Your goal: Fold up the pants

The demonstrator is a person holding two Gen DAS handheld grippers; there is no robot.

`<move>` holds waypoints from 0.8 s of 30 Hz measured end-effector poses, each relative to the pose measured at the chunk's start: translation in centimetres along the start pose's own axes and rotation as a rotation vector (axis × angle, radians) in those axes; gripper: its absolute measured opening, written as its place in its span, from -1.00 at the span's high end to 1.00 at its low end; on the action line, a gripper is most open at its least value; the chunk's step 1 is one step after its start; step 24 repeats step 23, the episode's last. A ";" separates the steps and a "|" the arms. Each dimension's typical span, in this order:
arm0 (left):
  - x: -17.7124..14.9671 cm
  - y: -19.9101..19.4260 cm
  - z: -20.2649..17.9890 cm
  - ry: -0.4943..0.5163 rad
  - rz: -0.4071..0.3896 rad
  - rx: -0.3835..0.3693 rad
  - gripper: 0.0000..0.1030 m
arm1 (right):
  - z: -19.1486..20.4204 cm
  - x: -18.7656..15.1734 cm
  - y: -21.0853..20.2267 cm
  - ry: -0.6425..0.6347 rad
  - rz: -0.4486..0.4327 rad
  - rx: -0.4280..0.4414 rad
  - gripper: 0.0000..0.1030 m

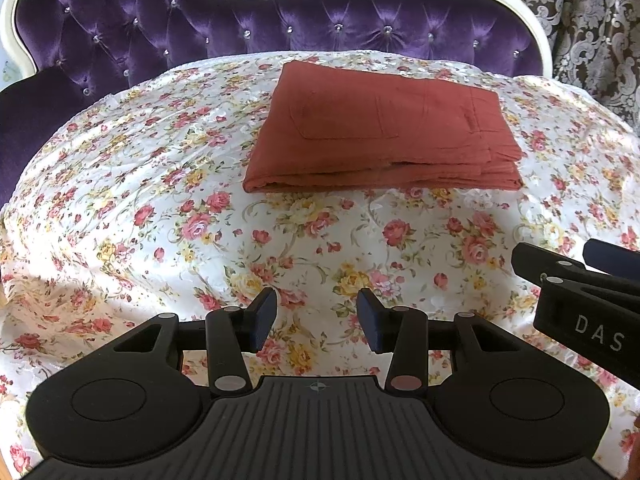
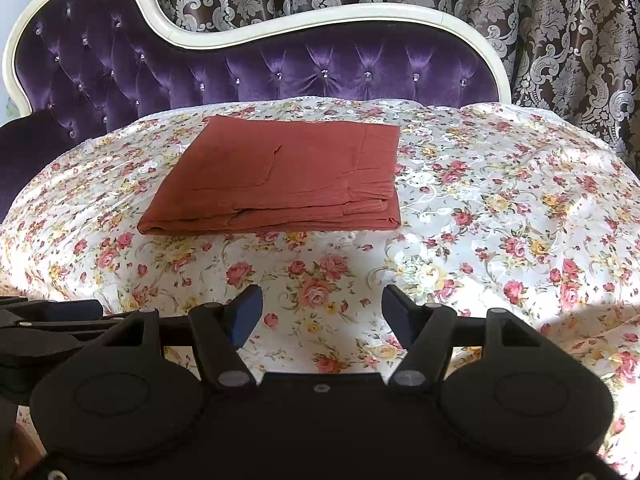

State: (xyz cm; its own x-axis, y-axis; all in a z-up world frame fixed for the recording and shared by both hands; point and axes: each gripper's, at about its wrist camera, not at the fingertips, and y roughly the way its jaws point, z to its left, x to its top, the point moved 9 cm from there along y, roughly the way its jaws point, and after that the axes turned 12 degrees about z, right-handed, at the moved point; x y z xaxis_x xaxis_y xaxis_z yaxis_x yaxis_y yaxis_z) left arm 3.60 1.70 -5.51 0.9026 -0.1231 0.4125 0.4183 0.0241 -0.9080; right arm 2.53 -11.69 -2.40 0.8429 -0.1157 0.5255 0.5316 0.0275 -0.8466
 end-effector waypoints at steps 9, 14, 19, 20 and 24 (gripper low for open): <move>0.2 0.3 0.1 -0.003 0.011 -0.009 0.16 | 0.1 0.0 0.5 0.005 0.012 0.004 -0.33; 0.3 0.6 0.0 0.000 0.018 -0.005 0.16 | 0.0 0.0 0.9 0.007 0.021 0.007 -0.33; 0.5 0.8 0.0 0.004 0.022 -0.001 0.16 | -0.1 0.1 1.2 0.009 0.029 0.007 -0.34; 0.5 0.9 0.0 0.004 0.024 -0.003 0.16 | -0.1 0.1 1.3 0.008 0.031 0.007 -0.33; 0.6 1.1 0.0 0.005 0.029 -0.001 0.16 | -0.1 0.1 1.4 0.008 0.035 0.007 -0.33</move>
